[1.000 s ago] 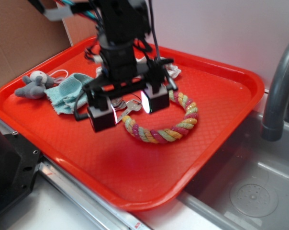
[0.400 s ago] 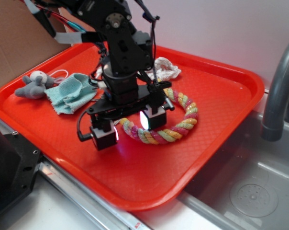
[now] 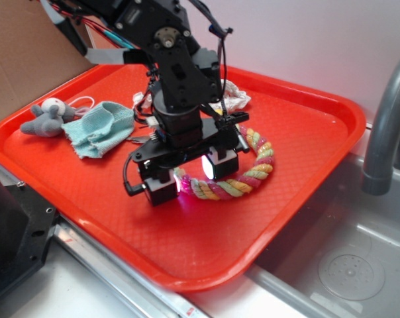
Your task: Grab the multicolored rope.
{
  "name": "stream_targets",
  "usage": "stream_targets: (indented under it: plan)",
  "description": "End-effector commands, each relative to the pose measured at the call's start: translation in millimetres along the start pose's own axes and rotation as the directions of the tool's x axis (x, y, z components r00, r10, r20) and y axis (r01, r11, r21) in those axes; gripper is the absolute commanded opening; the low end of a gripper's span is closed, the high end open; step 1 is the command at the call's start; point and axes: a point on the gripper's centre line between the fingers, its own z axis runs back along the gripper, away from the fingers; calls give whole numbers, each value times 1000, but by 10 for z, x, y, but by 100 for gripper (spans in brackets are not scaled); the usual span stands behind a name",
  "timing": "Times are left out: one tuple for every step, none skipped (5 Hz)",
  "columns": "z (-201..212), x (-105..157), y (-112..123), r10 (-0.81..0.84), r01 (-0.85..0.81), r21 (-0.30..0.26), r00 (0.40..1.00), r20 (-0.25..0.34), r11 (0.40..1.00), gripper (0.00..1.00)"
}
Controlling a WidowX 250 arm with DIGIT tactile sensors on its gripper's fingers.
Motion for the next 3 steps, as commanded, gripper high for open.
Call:
stream_targets:
  plan:
    - [-68, 18, 102, -4, 4, 14, 1000, 11, 1000, 0]
    - [58, 41, 79, -43, 43, -15, 999, 2, 999, 0]
    - [425, 122, 15, -191, 189, -72, 981, -21, 979, 0]
